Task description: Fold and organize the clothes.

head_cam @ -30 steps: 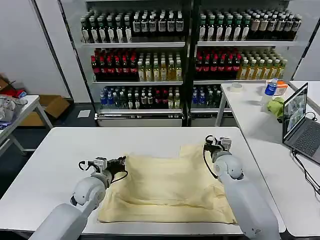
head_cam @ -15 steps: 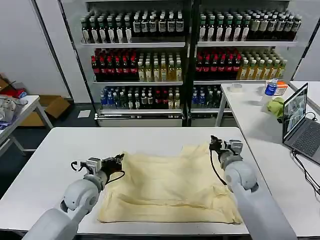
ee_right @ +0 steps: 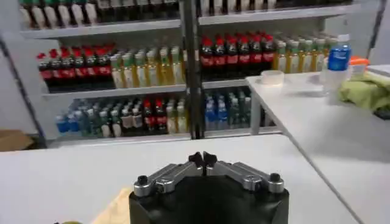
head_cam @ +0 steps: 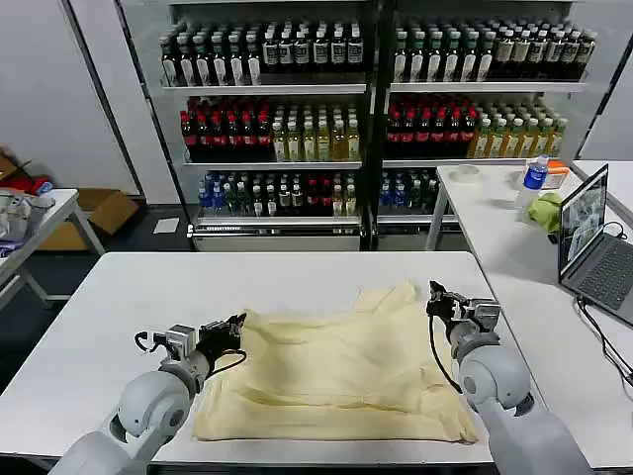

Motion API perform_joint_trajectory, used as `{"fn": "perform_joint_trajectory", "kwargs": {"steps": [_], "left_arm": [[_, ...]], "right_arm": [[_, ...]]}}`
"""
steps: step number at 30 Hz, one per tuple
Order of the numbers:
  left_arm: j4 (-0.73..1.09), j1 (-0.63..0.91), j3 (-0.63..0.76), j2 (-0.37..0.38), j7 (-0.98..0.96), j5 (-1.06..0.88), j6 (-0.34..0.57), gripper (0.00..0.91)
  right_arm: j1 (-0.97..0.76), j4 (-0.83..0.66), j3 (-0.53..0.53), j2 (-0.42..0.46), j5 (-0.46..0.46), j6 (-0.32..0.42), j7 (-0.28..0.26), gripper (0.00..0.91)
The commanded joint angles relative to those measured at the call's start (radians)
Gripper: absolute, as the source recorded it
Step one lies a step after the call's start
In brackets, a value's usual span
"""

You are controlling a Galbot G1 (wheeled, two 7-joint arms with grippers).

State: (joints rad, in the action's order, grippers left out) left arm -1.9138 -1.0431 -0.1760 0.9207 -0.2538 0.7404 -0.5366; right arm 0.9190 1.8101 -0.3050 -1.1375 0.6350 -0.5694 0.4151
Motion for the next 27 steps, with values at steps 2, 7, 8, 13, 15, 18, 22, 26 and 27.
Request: {"fn": "perform_joint_trajectory", "kwargs": {"steps": [2,7,8,13,15,18,22,26,27], "left_arm": [[0.005,0.002,0.008,0.001,0.003,-0.005,0.002,0.071],[0.01,0.008,0.013,0.0,0.005,-0.005,0.002,0.071],[0.01,0.01,0.014,0.0,0.005,-0.005,0.002,0.071],[0.012,0.015,0.016,0.002,0.006,-0.004,0.002,0.071],[0.011,0.013,0.016,0.003,0.007,-0.003,0.002,0.071],[0.011,0.011,0.016,0.004,0.007,-0.003,0.002,0.071],[0.01,0.008,0.016,0.003,0.008,-0.003,0.002,0.071],[0.009,0.008,0.016,0.003,0.008,-0.003,0.002,0.071],[0.009,0.009,0.016,0.003,0.008,-0.002,0.002,0.071]], "right_arm": [[-0.201,-0.285,0.064,-0.113,-0.037,-0.01,0.091,0.907],[-0.261,-0.412,0.072,-0.162,-0.029,-0.01,0.118,0.907],[-0.267,-0.433,0.072,-0.17,-0.027,-0.01,0.122,0.907],[-0.295,-0.49,0.077,-0.206,-0.008,-0.011,0.129,0.907],[-0.31,-0.51,0.079,-0.216,0.002,-0.011,0.127,0.907],[-0.318,-0.521,0.083,-0.225,0.018,-0.012,0.131,0.907],[-0.316,-0.517,0.091,-0.237,0.034,-0.012,0.141,0.907],[-0.319,-0.528,0.087,-0.246,0.051,-0.012,0.157,0.695],[-0.32,-0.53,0.087,-0.248,0.057,-0.012,0.16,0.524]]}}
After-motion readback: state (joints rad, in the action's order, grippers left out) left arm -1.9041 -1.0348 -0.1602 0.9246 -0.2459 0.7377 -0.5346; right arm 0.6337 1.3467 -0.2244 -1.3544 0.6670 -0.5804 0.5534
